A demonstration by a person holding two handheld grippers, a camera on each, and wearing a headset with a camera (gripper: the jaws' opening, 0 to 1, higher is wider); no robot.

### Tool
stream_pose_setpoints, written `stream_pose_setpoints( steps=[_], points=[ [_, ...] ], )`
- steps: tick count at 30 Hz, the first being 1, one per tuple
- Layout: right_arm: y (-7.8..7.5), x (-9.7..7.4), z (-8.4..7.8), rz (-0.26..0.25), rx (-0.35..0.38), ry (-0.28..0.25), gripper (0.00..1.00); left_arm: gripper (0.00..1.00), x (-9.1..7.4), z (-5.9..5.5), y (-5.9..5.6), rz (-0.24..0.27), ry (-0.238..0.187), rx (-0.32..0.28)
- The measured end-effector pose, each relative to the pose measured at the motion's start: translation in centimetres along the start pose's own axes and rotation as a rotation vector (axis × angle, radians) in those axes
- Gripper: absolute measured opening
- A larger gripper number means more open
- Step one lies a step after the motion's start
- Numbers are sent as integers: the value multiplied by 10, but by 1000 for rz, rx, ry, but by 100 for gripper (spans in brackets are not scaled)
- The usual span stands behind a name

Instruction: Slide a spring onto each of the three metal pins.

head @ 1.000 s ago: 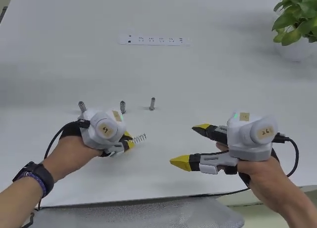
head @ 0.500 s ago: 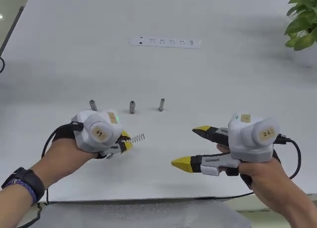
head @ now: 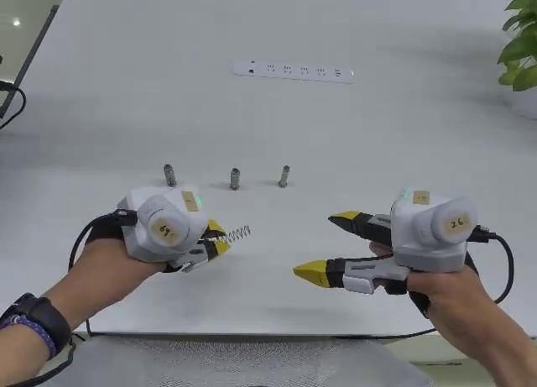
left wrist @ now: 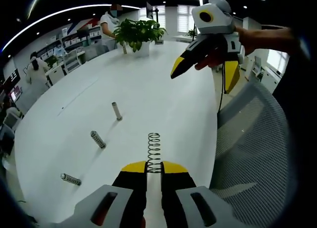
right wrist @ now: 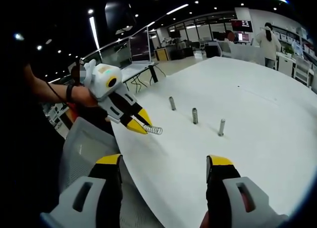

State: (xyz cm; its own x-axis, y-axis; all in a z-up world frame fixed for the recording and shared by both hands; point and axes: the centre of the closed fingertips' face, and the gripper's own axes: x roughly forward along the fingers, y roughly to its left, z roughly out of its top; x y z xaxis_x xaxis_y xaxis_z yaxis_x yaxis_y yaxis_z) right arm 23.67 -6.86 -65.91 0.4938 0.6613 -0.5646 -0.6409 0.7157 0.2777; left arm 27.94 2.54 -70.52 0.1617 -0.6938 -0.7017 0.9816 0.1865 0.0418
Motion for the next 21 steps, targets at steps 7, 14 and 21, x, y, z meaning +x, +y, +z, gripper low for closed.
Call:
stream_pose_setpoints(
  steps=[7,14,21],
  points=[
    [4,4,4,20,0,-9,64,2,-4,9,-4,0,-19,18],
    [5,5,8,34,-10,-14,60,2,-8,22,-8,-3,-36,46],
    [7,7,8,53,-19,-7,56,2,-9,32,-14,-13,-51,67]
  ],
)
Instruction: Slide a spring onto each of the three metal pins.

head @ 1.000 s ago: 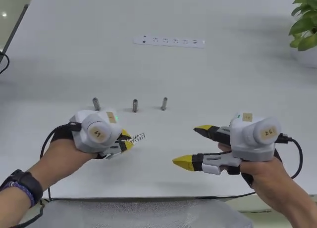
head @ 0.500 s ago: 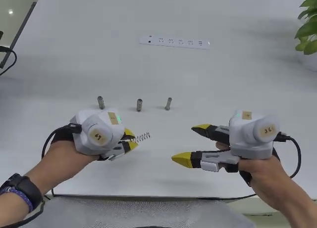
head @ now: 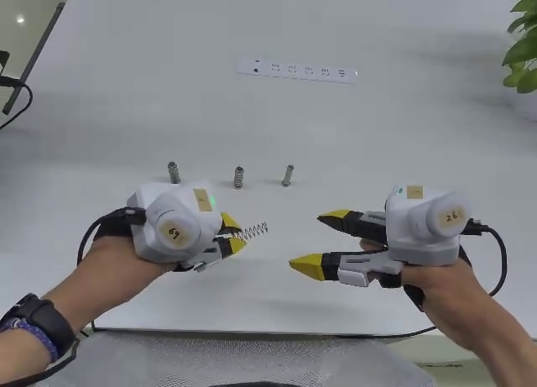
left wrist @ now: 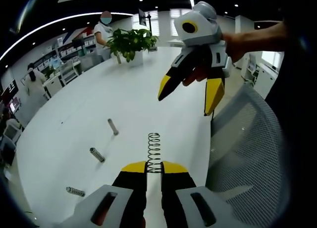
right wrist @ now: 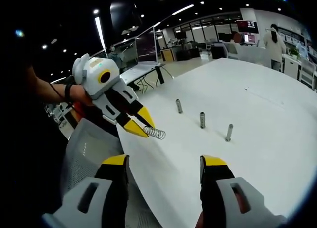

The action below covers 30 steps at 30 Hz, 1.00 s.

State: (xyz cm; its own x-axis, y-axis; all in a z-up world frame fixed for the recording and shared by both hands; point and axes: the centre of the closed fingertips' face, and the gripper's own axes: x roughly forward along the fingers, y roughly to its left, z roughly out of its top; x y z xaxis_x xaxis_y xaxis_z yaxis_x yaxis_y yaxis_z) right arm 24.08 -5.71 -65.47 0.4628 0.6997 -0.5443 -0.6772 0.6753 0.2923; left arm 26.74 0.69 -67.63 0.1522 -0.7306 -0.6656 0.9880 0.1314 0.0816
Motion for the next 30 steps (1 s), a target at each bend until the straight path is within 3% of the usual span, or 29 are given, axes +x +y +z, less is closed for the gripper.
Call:
stream_pose_setpoints(
  steps=[20,30],
  points=[
    [13,8,8,86,-31,-18,36,2,0,35,-23,-52,-42,113],
    [22,9,7,125,-25,-25,27,2,-1,44,-34,-86,-48,171]
  ],
)
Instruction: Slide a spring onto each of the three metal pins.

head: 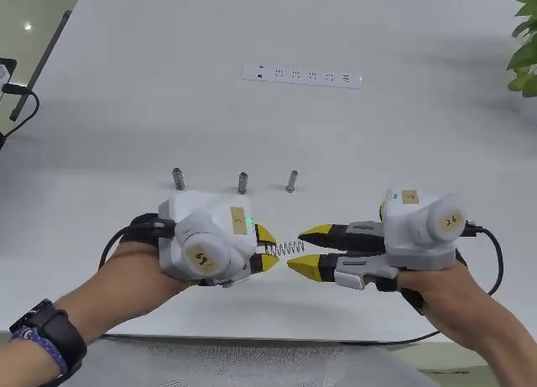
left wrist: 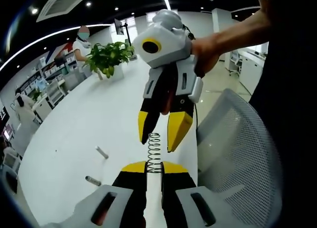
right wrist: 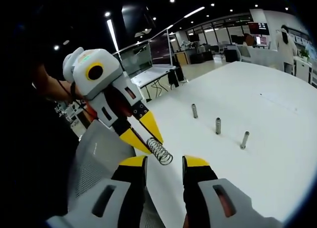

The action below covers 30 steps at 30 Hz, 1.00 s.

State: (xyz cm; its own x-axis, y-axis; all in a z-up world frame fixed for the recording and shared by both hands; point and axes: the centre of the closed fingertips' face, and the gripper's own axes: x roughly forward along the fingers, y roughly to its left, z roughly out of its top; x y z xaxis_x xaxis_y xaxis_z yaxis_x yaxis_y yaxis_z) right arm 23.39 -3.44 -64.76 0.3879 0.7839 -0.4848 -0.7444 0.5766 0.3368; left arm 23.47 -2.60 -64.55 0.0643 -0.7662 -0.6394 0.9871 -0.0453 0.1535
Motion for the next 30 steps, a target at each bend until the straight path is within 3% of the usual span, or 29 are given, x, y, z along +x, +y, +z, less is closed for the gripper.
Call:
stream_pose_setpoints(
  steps=[6,12,30],
  points=[
    [8,0,3,33,-9,-19,14,2,0,3,-4,-19,-2,19],
    [12,-1,3,55,-11,-19,10,2,0,0,-5,-25,14,47],
    [15,-2,16,16,-87,15,9,2,13,-1,-3,0,21,57]
  ],
)
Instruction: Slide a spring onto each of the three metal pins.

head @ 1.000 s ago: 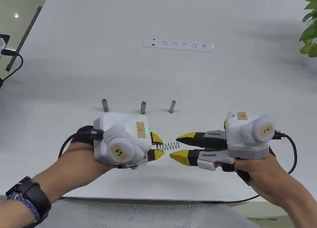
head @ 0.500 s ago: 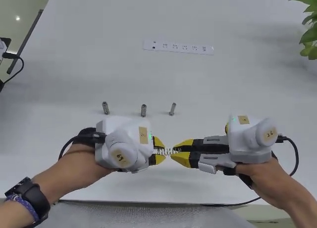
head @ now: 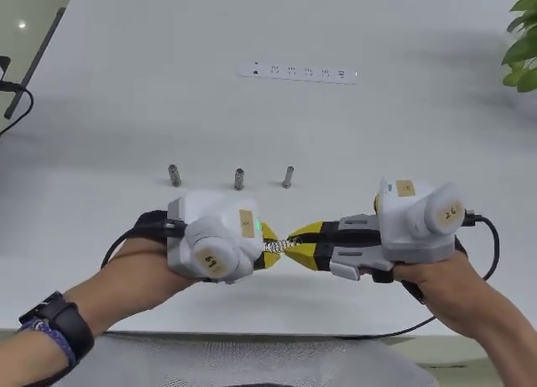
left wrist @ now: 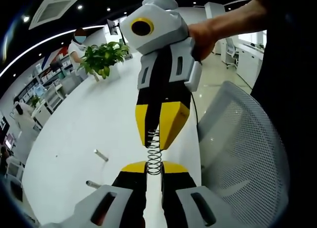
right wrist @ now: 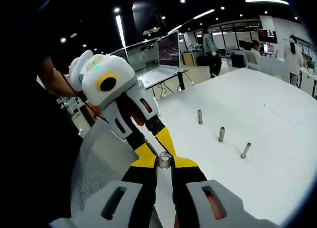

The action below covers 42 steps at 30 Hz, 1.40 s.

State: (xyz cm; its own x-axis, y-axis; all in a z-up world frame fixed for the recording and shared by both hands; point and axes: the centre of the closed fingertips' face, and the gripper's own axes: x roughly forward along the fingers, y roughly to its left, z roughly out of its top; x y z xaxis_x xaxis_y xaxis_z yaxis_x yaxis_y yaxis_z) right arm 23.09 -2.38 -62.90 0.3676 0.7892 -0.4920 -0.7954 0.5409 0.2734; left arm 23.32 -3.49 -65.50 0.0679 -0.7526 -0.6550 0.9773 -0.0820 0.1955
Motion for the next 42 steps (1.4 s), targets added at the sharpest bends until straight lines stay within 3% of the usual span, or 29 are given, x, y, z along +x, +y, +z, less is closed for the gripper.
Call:
stream_pose_setpoints(
  steps=[12,21,33,42],
  points=[
    [-3,2,8,-11,-80,83,9,2,8,5,3,-4,-53,-85],
    [-3,6,3,-16,-96,143,9,2,11,0,2,-3,-61,-117],
    [0,1,-4,19,-159,211,17,2,11,1,-4,-19,-58,-100],
    [3,2,-12,56,-246,305,19,2,13,2,-8,-34,-63,-94]
  ],
)
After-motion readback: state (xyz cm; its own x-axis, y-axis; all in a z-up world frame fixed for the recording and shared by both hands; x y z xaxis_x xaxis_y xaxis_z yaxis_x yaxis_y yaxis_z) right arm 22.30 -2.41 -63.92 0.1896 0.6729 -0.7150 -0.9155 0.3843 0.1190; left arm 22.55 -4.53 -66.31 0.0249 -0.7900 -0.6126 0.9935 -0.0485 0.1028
